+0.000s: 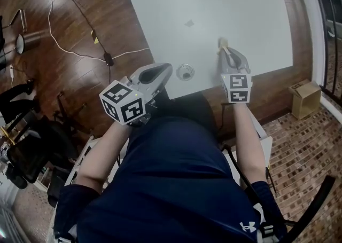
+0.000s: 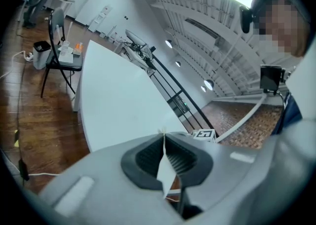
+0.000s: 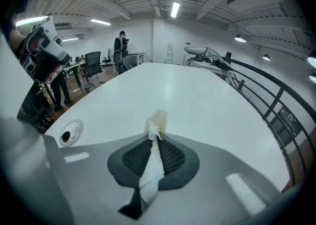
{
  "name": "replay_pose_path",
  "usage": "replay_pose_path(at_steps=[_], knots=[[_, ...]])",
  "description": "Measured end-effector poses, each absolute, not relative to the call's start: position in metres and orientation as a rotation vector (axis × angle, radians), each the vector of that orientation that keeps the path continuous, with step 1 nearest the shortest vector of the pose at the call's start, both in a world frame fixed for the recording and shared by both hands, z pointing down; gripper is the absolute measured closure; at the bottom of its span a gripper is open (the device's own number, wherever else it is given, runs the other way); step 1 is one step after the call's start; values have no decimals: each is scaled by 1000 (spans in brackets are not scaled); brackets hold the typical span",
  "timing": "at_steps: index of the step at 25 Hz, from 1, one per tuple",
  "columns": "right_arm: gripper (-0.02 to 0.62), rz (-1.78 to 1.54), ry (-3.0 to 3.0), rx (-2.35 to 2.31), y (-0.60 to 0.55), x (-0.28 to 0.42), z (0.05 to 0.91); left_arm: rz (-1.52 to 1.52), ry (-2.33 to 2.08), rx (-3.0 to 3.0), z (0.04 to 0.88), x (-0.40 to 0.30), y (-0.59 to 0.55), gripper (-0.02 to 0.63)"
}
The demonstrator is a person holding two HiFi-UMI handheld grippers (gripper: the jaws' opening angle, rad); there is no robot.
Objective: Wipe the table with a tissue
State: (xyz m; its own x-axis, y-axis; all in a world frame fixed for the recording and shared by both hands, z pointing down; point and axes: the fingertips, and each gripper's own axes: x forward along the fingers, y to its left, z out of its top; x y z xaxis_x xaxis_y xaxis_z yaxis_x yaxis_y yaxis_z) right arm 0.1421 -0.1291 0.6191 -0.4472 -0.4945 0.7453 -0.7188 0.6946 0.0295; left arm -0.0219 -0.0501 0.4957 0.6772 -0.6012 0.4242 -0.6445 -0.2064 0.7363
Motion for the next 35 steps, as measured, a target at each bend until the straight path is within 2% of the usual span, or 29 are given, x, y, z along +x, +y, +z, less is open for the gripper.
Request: replay_pose_path(at_steps=[10, 17, 19, 21, 23, 26, 29, 35], knots=[[581, 424, -2151, 946, -130, 144, 619, 48, -966, 1886, 497, -22, -47, 595], [578, 575, -2168, 959, -130, 150, 623, 43, -972, 1888, 497, -28, -42, 595], [490, 597, -2163, 953, -129, 151, 624, 39, -974, 1890, 497, -29, -42, 595], [469, 614, -2159, 963, -129, 153, 623, 36, -976, 1889, 497, -32, -42, 595], [483, 628, -2165, 992, -132, 158, 618, 35, -979, 1887, 497, -33, -42, 595], [574, 655, -2185, 1049, -137, 165, 610, 37, -983, 1884, 497, -35, -41, 595], [578, 652, -2178, 1065, -143, 174, 611, 40, -987, 1878, 500, -36, -40, 595], [578, 390, -2129, 936, -156, 190, 622, 44, -984, 1876, 500, -37, -38, 595]])
